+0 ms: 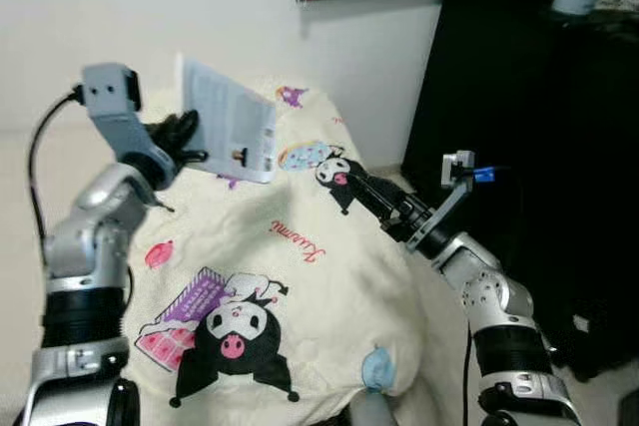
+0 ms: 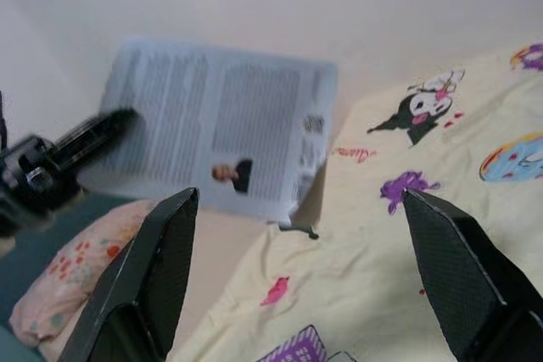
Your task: Clean up the room
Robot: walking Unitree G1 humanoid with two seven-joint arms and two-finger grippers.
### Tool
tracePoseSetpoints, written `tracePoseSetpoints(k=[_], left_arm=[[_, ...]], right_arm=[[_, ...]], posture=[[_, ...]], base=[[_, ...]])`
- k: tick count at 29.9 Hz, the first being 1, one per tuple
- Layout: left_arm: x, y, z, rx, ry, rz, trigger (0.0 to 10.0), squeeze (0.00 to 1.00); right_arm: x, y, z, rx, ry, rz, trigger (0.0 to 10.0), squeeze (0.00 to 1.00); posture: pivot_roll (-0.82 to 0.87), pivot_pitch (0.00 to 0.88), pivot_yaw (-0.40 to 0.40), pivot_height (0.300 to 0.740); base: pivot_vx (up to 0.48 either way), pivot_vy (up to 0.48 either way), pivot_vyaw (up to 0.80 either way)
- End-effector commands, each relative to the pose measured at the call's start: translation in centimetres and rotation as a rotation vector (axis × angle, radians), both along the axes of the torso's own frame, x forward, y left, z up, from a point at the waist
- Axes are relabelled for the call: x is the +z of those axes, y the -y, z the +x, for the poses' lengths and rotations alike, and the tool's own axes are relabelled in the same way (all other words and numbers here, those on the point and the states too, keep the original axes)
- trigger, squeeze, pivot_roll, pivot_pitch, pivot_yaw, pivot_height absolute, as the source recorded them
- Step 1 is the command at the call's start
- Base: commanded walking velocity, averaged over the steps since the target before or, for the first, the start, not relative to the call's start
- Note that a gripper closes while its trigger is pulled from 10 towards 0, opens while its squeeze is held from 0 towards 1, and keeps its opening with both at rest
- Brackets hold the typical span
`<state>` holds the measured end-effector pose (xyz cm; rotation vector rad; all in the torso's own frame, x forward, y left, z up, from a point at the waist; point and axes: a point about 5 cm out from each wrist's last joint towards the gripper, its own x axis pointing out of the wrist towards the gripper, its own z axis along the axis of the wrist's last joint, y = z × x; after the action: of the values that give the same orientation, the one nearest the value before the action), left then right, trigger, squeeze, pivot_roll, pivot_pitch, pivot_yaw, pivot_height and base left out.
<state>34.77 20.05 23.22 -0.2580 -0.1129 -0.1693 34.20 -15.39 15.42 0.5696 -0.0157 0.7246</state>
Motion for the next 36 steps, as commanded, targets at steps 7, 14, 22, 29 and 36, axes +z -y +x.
tracePoseSetpoints(k=[7,14,22,29,36], left_arm=[[-3.0,0.8,0.0,-0.014,-0.059,0.017,10.0,0.00],[-7.7,0.3,-0.3,0.039,-0.169,0.030,10.0,0.00],[-12.5,-1.7,-1.6,0.129,-0.253,-0.065,10.0,0.00],[-16.5,-2.3,-3.3,0.139,-0.346,-0.199,10.0,0.00],[-14.1,-0.2,-3.0,-0.071,-0.167,-0.364,10.0,0.00]], right_arm=[[-1.3,0.3,0.1,-0.044,-0.051,-0.017,10.0,0.00],[-2.3,0.6,0.0,-0.080,-0.083,-0.031,10.0,0.00],[-4.1,0.7,-0.3,-0.102,-0.134,-0.081,10.0,0.00],[-5.5,0.0,-0.6,-0.094,-0.171,-0.143,10.0,0.00],[-4.7,0.2,-0.5,-0.100,-0.134,-0.066,10.0,0.00]], posture=[[-0.09,0.000,-0.021,0.670],[-0.09,0.000,-0.018,0.700],[-0.08,0.000,-0.016,0.725],[-0.08,0.000,-0.017,0.740],[-0.08,0.000,-0.022,0.740]], base=[[-0.122,0.000,0.00],[0.000,0.000,0.00],[0.000,0.000,0.00],[0.000,0.000,0.00],[0.000,0.000,0.00]])
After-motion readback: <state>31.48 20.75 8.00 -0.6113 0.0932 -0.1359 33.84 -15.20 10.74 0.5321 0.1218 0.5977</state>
